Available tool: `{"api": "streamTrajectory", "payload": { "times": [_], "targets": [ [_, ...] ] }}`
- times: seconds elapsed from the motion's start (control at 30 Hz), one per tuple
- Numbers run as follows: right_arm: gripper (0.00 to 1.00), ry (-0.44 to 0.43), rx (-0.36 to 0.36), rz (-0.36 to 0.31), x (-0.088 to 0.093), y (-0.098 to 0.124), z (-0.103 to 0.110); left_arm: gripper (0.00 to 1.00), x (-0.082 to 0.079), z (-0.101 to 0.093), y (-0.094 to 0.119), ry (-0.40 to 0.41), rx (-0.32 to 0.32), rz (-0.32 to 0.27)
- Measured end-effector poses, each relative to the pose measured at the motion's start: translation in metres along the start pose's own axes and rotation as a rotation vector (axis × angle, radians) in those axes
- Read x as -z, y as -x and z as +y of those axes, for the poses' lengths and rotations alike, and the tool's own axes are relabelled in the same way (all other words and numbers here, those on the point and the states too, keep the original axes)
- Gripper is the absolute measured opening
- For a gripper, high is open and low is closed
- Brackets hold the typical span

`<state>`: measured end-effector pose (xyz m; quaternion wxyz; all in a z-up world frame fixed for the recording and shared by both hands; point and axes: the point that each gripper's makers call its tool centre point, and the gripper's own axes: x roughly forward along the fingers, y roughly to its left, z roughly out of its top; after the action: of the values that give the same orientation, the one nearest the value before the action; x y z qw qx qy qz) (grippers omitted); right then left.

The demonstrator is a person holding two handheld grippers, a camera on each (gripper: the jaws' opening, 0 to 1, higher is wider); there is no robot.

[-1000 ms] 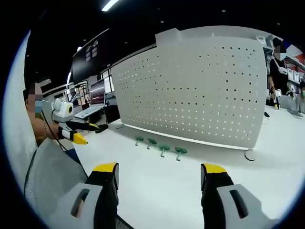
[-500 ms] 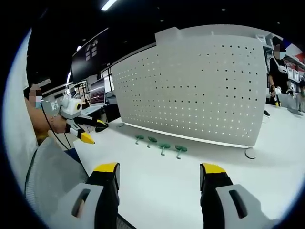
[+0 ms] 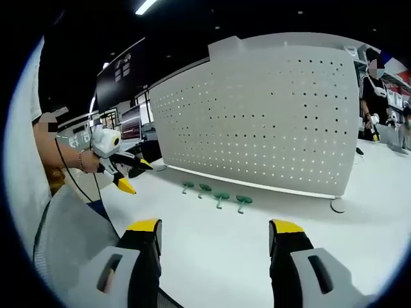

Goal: Insert the hook assembly into the mounting plate slot until the hook locks in place.

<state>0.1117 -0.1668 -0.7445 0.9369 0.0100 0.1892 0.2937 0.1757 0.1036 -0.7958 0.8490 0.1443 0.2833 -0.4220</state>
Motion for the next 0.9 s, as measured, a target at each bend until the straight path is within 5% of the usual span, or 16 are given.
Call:
{"api": "streamTrajectory", "payload": {
  "times": [0.9],
  "targets": [
    [0.65,0.007,0.003,0.024,0.004,-0.002,-0.002,0.82,0.002,0.036,-0.039,-0.147,0.065,0.126]
  ]
}}
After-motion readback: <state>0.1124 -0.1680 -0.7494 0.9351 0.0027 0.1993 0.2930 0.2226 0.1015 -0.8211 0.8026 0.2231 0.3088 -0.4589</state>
